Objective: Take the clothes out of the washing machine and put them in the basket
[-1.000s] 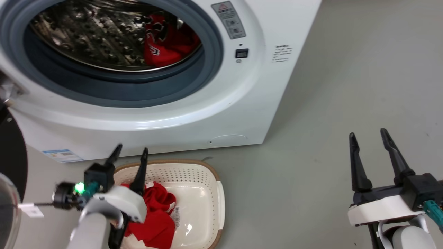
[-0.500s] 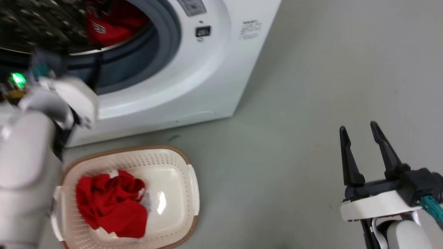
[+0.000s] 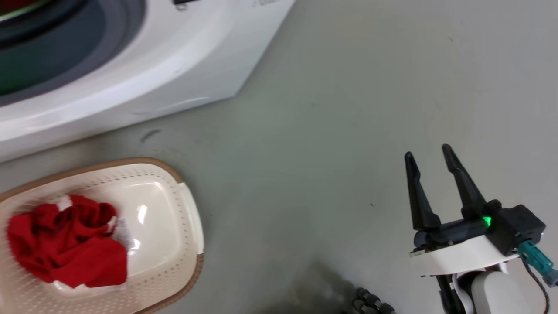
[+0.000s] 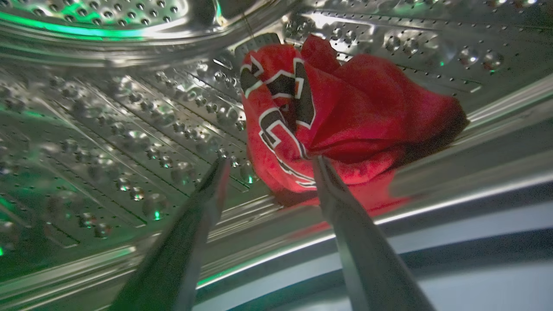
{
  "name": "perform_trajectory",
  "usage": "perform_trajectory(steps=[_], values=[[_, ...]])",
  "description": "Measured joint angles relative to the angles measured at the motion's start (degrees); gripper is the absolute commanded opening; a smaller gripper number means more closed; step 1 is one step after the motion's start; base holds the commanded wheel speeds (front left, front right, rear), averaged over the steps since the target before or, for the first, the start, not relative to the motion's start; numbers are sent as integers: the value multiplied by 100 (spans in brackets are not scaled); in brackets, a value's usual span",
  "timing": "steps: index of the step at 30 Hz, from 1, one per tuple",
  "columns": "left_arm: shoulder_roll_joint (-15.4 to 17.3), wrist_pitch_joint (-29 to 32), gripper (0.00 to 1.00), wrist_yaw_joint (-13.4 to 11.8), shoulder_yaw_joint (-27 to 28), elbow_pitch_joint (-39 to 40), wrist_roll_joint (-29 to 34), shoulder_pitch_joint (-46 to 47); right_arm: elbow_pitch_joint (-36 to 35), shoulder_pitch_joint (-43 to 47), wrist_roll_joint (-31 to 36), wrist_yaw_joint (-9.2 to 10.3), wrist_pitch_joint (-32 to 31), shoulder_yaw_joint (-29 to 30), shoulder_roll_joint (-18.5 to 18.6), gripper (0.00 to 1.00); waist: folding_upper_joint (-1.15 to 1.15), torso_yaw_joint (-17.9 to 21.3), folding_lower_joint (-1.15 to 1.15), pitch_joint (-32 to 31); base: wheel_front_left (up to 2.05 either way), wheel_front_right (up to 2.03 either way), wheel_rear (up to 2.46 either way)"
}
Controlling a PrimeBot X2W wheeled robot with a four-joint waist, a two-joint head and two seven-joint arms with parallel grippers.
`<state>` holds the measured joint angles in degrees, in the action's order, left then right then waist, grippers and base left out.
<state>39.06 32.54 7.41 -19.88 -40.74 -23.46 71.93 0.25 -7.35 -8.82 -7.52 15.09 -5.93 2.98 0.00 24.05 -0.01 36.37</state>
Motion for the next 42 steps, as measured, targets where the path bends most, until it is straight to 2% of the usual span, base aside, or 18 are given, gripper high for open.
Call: perform_trajectory(steps=[5,12,20,21,22,32,42], values=[[51,488,100,0,-114,-335,-101,521,-11,-18,-143,0,0,-238,-2,100,0,289,0,328,0,0,0],[231,789,100,0,-307,-673,76,1022,-53,-64,-279,0,1,-369,-4,100,0,547,0,678,0,0,0],[240,812,100,-2,-365,-962,30,1154,-66,-64,-279,0,0,-349,-3,100,0,562,1,833,0,0,0],[238,801,62,-3,-364,-984,8,1163,-74,-74,-279,0,0,-352,-3,100,0,554,1,841,0,0,0],[238,760,0,-3,-368,-1002,4,1168,-85,-91,-279,0,0,-353,-3,100,0,549,1,851,0,0,0],[8,-363,0,-2,-472,-1154,-10,1010,-96,-222,-157,0,0,-179,-5,100,0,334,1,704,0,0,0],[-400,-2348,0,-1,-389,-1391,-353,97,-14,-248,279,0,0,177,-10,100,0,-103,2,-8,0,0,0]])
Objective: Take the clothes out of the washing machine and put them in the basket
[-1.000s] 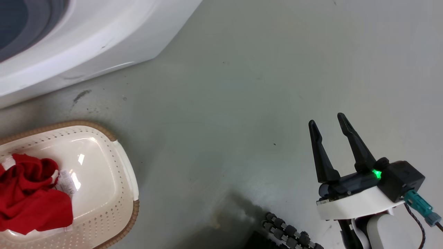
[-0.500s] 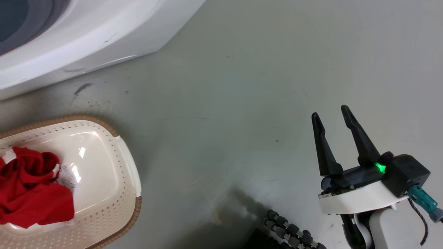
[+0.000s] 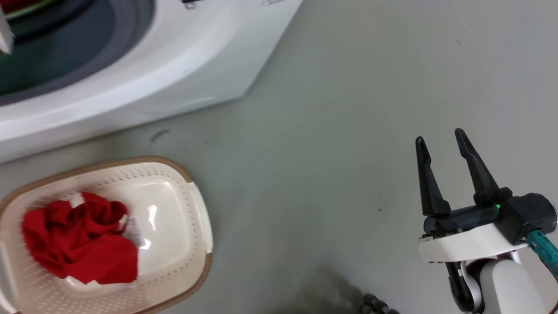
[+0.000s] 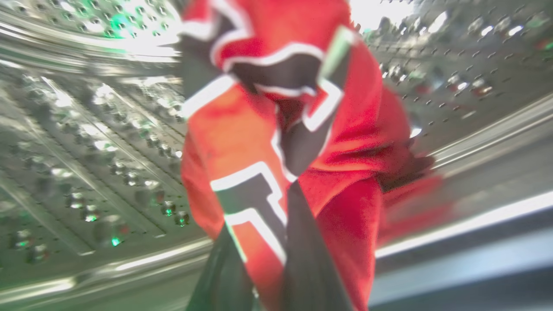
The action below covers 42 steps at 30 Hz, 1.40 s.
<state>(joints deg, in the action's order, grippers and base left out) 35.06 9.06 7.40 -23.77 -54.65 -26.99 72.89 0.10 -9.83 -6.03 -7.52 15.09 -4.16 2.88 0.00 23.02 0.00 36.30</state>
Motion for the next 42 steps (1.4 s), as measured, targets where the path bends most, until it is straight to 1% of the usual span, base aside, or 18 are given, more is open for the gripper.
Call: perform_trajectory(steps=[3,5,7,9,13,17,22,27,29,35,38,42], values=[[-163,-686,0,-1,20,-56,-52,-316,46,46,127,0,1,142,0,100,0,-171,0,-268,0,0,0],[-355,-1076,0,-1,22,-118,-136,-613,107,98,183,0,1,205,0,100,0,-296,0,-454,0,0,0],[-517,-1454,0,1,3,-165,-158,-920,163,174,253,0,0,212,-1,100,0,-420,0,-647,0,0,0],[-612,-1819,0,0,0,-212,-189,-1173,203,252,314,0,1,210,-1,100,0,-538,0,-853,0,0,0],[-804,-2274,0,-41,-5,-226,-199,-1665,265,325,402,0,0,241,-2,100,0,-759,0,-1267,0,0,0],[-983,-2393,0,-168,73,183,-158,-2150,312,442,469,0,0,293,-2,100,0,-974,1,-1652,0,0,0],[-1090,-2406,0,-398,520,1590,121,-2821,358,519,532,0,0,374,1,100,0,-1284,1,-2033,0,0,0],[-1300,-2412,0,-403,818,2697,371,-3650,409,584,565,0,1,419,0,100,0,-1551,1,-2373,0,0,0],[-1356,-2413,0,-392,907,3007,412,-3899,415,646,569,0,1,423,1,100,0,-1641,2,-2496,0,0,0],[-1482,-2413,0,-311,804,3597,471,-4624,433,691,570,0,0,448,0,100,0,-1870,1,-2711,0,0,0],[-1536,-2410,0,-275,615,3693,474,-4927,421,694,570,0,1,449,0,100,0,-1916,1,-2700,0,0,0],[-1608,-2357,0,-186,359,3590,452,-5316,431,691,547,0,1,448,1,100,0,-1879,1,-2639,0,0,0]])
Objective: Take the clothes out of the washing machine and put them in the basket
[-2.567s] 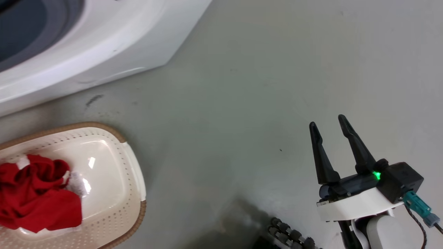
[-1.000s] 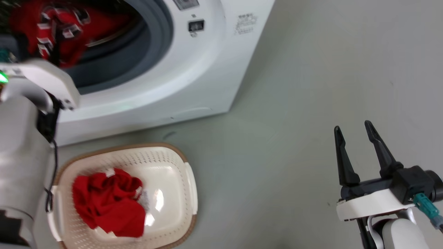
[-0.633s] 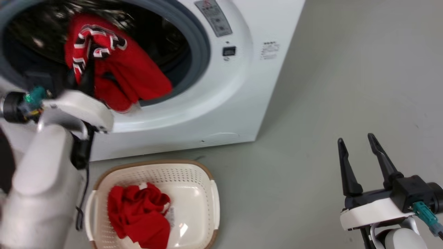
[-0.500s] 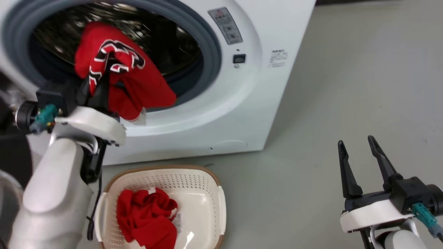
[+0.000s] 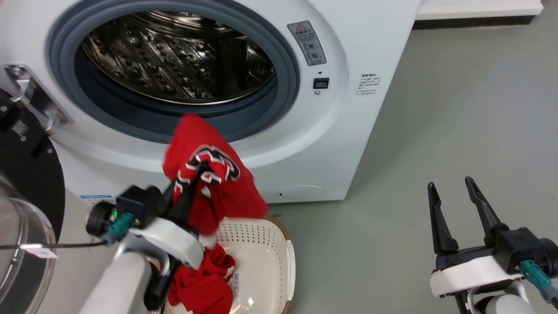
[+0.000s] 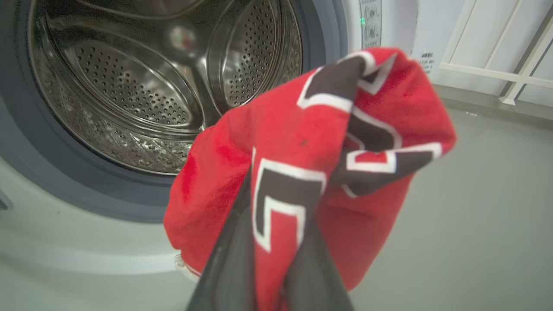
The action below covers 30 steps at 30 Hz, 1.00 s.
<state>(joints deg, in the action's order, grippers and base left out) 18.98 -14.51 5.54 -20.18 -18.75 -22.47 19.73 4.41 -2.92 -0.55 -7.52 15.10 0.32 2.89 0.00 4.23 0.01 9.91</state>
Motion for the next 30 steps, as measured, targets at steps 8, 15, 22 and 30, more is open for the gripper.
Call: perform_trajectory(steps=[8,15,22,30], values=[[-59,174,0,109,-486,-645,-47,-137,-51,-96,-55,0,-1,-118,-1,100,0,146,-1,412,0,0,0],[-80,93,0,149,-856,-1390,187,242,-169,-393,-175,0,-1,-90,0,100,0,382,-1,1045,0,0,0],[-62,20,0,177,-1109,-2140,353,776,-220,-642,-417,0,0,-82,3,100,0,664,-2,1807,0,0,0],[103,-23,0,180,-1154,-2947,436,1441,-301,-838,-610,0,-1,-163,3,100,0,981,-2,2643,0,0,0]])
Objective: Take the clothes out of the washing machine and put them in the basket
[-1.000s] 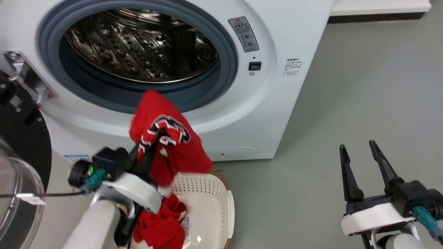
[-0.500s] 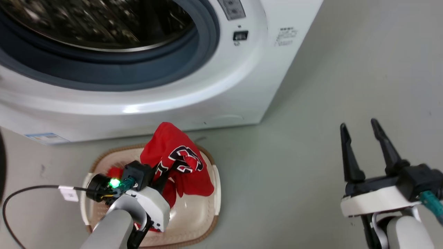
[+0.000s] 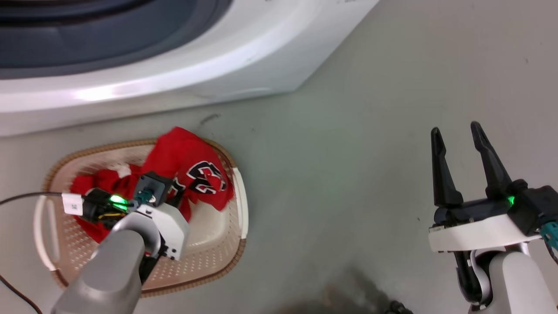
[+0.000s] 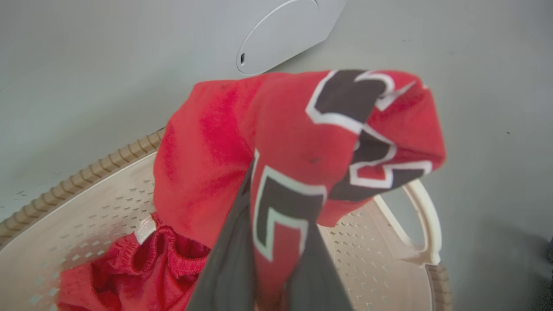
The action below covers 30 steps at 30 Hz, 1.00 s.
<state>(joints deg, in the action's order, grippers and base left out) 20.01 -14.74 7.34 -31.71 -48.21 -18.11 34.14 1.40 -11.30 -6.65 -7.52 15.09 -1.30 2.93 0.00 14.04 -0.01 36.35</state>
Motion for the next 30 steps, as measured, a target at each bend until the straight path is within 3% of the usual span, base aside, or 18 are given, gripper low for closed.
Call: perform_trajectory(steps=[10,17,18,30], values=[[-46,130,0,-47,-204,-1170,231,838,-157,-302,-182,0,0,-210,0,100,0,267,0,836,0,0,0],[74,141,0,-97,-194,-1844,201,1027,-237,-377,-278,0,0,-276,-1,100,0,575,0,1063,0,0,0],[86,80,100,-283,-324,-1945,334,1082,-226,-366,-289,0,0,-260,-1,100,0,628,0,1059,0,0,0],[-256,-21,100,-180,-444,-1524,289,684,20,-290,-65,0,0,-68,-5,100,0,386,1,228,0,0,0]])
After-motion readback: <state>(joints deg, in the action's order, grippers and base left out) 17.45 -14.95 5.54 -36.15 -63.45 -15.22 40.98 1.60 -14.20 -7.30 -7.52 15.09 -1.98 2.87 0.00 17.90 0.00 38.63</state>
